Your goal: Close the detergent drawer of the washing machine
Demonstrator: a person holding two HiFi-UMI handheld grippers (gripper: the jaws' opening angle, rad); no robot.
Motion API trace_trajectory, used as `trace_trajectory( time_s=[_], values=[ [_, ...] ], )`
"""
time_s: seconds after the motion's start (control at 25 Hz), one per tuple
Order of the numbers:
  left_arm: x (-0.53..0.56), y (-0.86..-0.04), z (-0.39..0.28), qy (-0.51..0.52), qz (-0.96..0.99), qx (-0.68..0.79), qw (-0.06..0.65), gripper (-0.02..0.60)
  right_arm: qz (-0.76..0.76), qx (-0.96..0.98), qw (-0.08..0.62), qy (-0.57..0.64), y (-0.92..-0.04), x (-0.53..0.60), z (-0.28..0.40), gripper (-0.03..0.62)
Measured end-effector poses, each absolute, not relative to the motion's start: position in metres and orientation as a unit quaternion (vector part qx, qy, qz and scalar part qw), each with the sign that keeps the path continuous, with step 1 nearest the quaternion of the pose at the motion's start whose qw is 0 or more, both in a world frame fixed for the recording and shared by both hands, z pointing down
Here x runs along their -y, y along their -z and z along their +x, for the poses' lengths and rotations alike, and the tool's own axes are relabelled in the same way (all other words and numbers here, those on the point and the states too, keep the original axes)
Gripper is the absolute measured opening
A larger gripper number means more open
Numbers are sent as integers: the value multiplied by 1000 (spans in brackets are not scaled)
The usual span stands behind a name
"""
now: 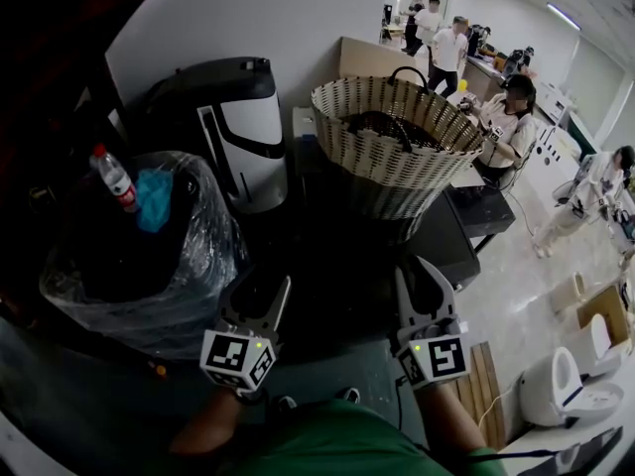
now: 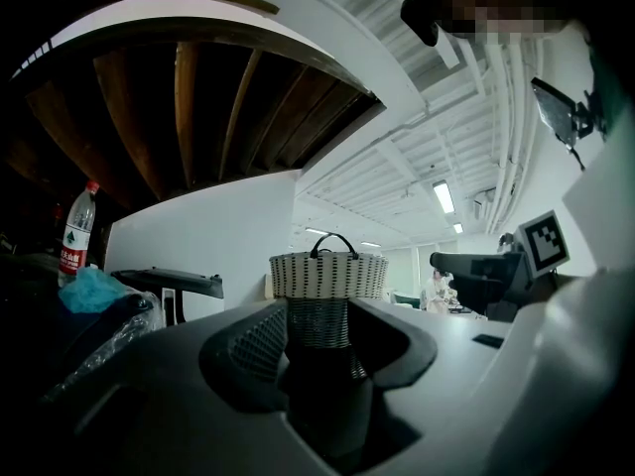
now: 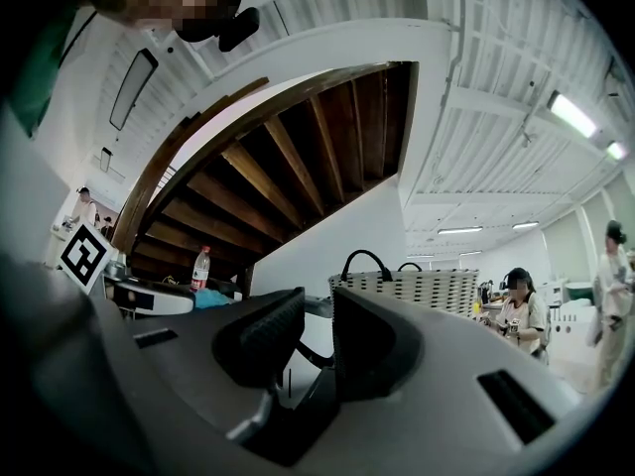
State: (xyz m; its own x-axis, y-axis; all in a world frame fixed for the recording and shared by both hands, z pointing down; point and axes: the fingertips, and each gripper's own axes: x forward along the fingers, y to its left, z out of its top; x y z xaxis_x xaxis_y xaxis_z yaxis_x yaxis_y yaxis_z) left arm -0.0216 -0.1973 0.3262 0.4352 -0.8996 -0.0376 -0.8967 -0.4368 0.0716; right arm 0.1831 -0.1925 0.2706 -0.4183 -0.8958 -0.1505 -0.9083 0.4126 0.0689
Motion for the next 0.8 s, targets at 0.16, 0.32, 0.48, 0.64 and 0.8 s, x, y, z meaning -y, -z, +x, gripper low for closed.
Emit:
trace_trajectory(
  time_s=[0.16, 0.32, 0.48, 0.64, 0.8],
  values=[
    [200, -330, -19, 32, 849, 527, 24, 199, -538, -839, 39, -70, -273, 195, 186, 107],
    [203, -336, -15, 31, 850, 524, 32, 199, -537, -840, 45, -61, -278, 198, 188, 106],
    [208, -342, -9, 26, 852, 521, 38, 199, -541, -839, 37, -55, -282, 202, 192, 103],
    [214, -350, -3, 23, 853, 519, 48, 199, -549, -834, 37, -46, -286, 209, 200, 100],
    [221, -359, 5, 16, 853, 518, 55, 199, -550, -833, 39, -42, -292, 216, 210, 97]
  ],
)
